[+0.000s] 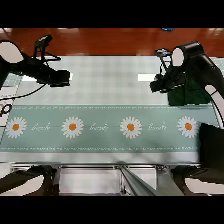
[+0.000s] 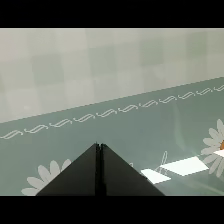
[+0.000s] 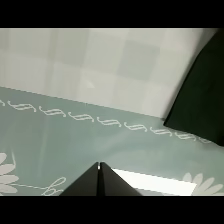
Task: Fold the shirts.
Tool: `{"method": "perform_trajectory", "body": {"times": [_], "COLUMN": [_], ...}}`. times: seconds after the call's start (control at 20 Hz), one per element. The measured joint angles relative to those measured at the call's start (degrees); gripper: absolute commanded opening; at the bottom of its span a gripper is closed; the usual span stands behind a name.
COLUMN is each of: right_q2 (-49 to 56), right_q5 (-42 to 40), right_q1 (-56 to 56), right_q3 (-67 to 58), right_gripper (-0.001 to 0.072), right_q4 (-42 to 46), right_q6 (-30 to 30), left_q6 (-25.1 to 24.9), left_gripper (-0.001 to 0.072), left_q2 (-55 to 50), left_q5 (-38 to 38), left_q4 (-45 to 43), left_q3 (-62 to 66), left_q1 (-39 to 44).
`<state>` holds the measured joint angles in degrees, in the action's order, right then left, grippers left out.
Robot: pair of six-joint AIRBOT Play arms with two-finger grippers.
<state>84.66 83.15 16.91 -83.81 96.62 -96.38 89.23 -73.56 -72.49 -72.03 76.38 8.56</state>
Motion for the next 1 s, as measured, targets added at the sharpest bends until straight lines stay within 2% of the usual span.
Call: {"method": "perform_trajectory", "body": {"times": [1.0], "right_q2": [0.00], "right_q5": [-0.79], "right_q1": [0.00], "right_q3": [0.00], "right_gripper": [0.0021], "right_q4": [-0.04], "right_q6": [-0.02], "left_q6": [0.00], "left_gripper": [0.0032], "left_q2": [-0.02], "left_q5": [0.09], "left_q4": [0.02], "left_q3": [0.00], "left_q1": [0.00]}}
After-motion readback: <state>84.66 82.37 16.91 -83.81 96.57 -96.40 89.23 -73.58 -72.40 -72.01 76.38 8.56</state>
